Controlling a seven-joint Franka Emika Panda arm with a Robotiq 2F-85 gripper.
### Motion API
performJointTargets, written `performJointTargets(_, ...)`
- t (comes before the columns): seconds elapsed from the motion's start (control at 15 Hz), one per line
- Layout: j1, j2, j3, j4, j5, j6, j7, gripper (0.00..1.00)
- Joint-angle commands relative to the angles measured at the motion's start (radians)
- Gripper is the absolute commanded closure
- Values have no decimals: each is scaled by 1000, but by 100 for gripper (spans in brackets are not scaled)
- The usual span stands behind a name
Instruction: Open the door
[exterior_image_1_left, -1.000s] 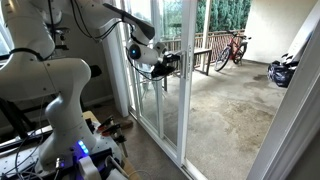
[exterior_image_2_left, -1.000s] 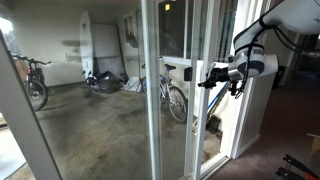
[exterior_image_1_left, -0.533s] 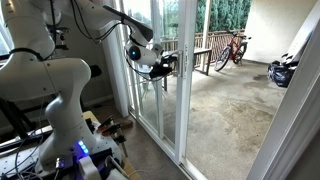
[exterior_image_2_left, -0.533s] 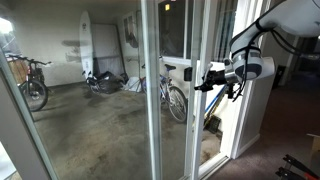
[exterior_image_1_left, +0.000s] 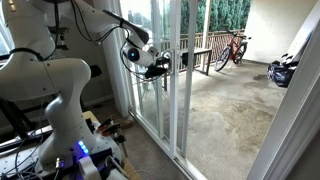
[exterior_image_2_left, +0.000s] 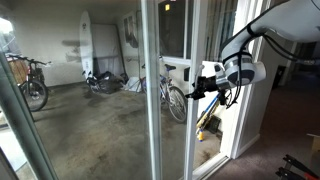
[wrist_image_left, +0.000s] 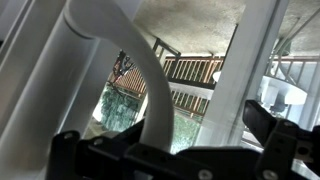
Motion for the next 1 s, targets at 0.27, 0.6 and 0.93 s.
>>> performJointTargets(0.27,29,42,147,181,0,85,14,0)
performJointTargets(0.6,133,16,-35,85,-2,-18,-68,0)
performJointTargets(0.93,110,-56,-8,-20,-6,-52,-113,0)
